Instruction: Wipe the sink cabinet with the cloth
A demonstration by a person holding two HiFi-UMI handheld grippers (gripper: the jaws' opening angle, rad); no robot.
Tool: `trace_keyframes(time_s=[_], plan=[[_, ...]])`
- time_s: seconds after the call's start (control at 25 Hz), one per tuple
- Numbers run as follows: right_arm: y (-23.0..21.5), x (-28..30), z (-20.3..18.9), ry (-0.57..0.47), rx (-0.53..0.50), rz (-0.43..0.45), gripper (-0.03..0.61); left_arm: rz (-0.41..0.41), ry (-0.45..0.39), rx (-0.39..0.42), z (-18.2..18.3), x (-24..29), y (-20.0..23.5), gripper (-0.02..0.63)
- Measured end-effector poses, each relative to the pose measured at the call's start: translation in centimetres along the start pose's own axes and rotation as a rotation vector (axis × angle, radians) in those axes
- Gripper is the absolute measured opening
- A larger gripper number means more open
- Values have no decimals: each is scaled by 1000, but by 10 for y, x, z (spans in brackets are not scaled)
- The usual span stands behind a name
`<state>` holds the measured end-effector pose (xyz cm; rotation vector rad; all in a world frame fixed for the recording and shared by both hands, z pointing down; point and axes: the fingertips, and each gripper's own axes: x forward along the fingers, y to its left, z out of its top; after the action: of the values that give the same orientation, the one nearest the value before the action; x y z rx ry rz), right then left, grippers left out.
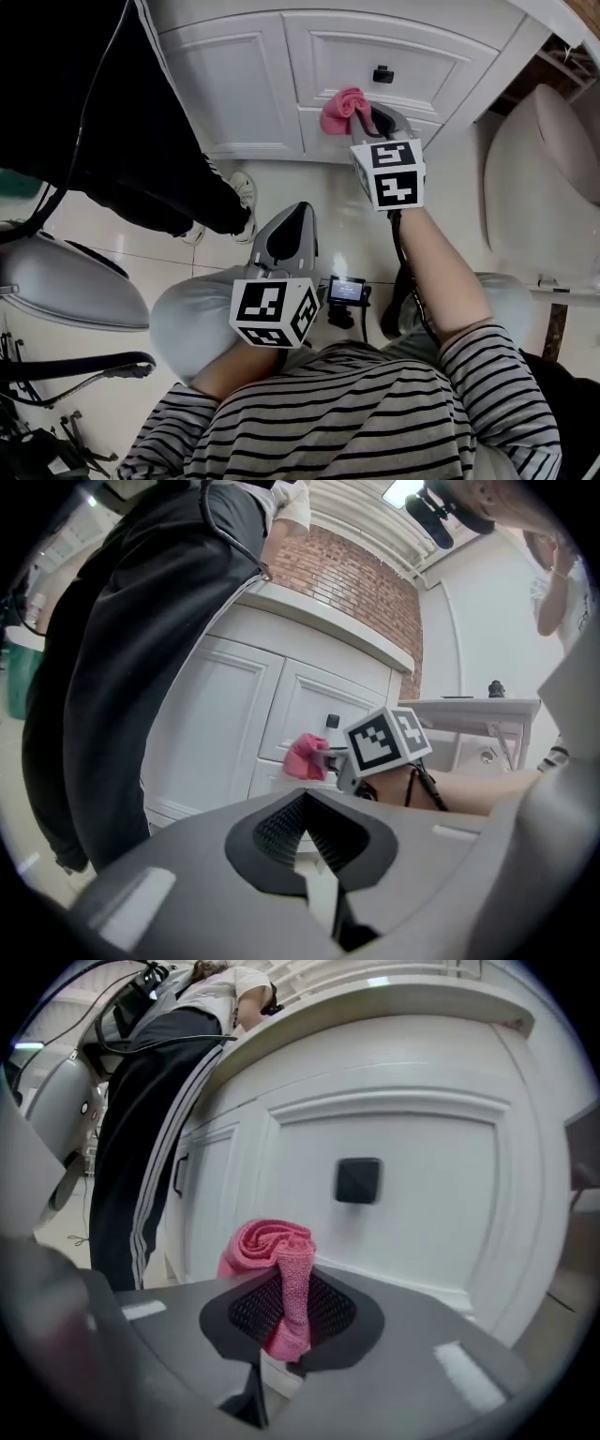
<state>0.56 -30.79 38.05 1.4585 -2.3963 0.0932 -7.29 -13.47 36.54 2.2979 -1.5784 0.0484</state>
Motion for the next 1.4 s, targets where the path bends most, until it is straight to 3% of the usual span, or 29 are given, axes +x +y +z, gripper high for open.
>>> trace_keyframes(time_s=[0.24,0.44,0.56,0.8,0.96,1.12,1.4], plan=[[-104,-52,-48,75,70,-227,55,-35,6,4,-1,3,-13,-5],[-152,-89,-59,105,141,-371,52,-28,-10,4,4,-5,-16,-5],[-130,-90,-48,67,163,-311,52,-26,-16,-13,6,-8,-15,-5],[1,-12,-39,51,86,13,51,-27,-25,-13,7,-10,-12,-6],[66,43,-49,94,3,129,51,-9,-29,-25,8,-11,-2,-5],[72,58,-57,112,-64,128,51,-3,-22,-30,5,-9,4,-6],[-1,21,-84,177,-3,-2,51,-37,0,-28,0,-1,-7,-6]])
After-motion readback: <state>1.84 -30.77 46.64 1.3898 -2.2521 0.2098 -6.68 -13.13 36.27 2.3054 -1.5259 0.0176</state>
